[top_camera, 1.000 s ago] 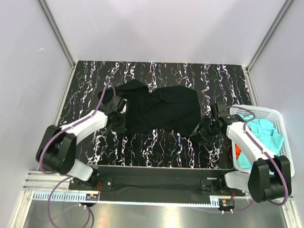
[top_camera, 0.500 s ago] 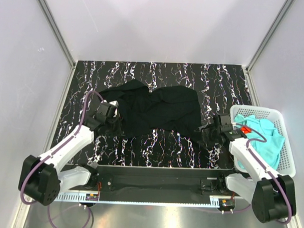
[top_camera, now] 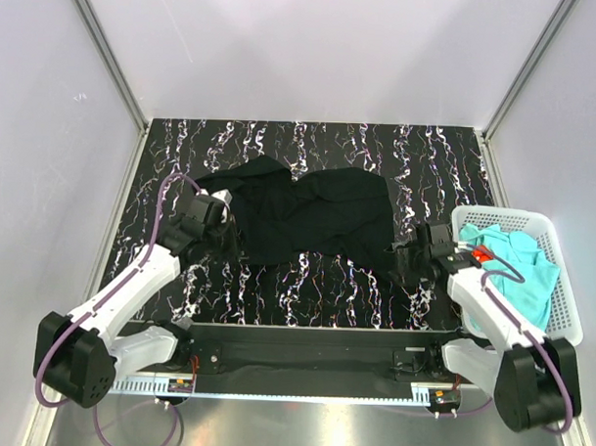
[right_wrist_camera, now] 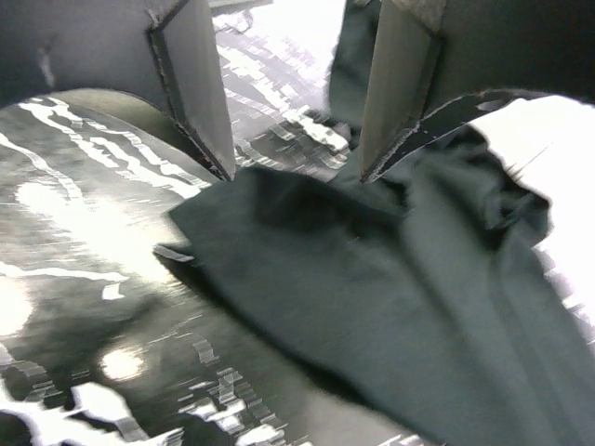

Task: Fold and stack the t-shirts
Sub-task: Flatten the tshirt out

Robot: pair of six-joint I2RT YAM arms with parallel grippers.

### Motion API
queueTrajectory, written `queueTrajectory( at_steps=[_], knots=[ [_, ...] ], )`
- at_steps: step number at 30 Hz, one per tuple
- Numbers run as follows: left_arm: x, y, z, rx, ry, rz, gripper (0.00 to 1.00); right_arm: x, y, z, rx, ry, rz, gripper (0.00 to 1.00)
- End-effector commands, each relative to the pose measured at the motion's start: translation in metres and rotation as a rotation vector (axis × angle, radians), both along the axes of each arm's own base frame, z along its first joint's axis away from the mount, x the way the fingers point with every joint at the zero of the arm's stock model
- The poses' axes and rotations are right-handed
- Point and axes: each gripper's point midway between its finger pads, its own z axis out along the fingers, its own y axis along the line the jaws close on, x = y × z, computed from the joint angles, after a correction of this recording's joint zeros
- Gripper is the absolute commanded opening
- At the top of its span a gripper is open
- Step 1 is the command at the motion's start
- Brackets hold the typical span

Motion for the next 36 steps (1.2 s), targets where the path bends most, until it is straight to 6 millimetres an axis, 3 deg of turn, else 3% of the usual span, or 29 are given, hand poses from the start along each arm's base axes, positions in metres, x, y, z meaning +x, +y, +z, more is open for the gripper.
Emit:
queueTrajectory(
  at_steps=[1, 5, 8, 12, 15, 17, 20, 21, 26, 33, 35, 36],
  knots=[
    [0.014, -0.013, 0.027, -0.05, -0.058, -0.023, 0.0, -0.024, -0.024, -0.023, -0.159, 0.194, -0.03, 0.64],
    [0.02, -0.018, 0.031, -0.055, -0.056, -0.041, 0.0, -0.025, -0.04, -0.022, -0.235, 0.167, -0.065, 0.64],
    [0.022, -0.019, 0.037, -0.062, -0.068, -0.046, 0.0, -0.028, -0.059, -0.009, -0.345, 0.148, -0.06, 0.64],
    [0.021, -0.013, 0.045, -0.044, -0.095, -0.038, 0.0, -0.015, -0.068, 0.02, -0.526, 0.068, 0.165, 0.65],
    [0.018, -0.009, 0.048, -0.034, -0.108, -0.038, 0.0, -0.002, -0.055, 0.03, -0.577, -0.011, 0.396, 0.66],
    [0.016, -0.006, 0.048, -0.032, -0.106, -0.037, 0.0, -0.001, -0.036, 0.029, -0.539, -0.041, 0.545, 0.66],
    [0.014, -0.003, 0.047, -0.031, -0.108, -0.029, 0.0, -0.009, -0.013, 0.028, -0.55, -0.089, 0.779, 0.66],
    [0.013, -0.001, 0.047, -0.03, -0.11, -0.024, 0.0, -0.015, 0.002, 0.029, -0.569, -0.118, 0.864, 0.65],
    [0.012, 0.004, 0.051, -0.047, -0.119, 0.002, 0.0, -0.024, 0.039, 0.044, -0.694, -0.215, 1.101, 0.66],
    [0.007, 0.002, 0.052, -0.084, -0.109, 0.029, 0.0, -0.017, 0.067, 0.052, -0.766, -0.238, 1.379, 0.73],
    [0.009, 0.002, 0.052, -0.078, -0.113, 0.019, 0.0, -0.008, 0.072, 0.061, -0.927, -0.273, 1.523, 0.75],
    [0.009, 0.001, 0.054, -0.081, -0.117, 0.012, 0.0, -0.004, 0.063, 0.059, -1.02, -0.233, 1.571, 0.75]
  ],
)
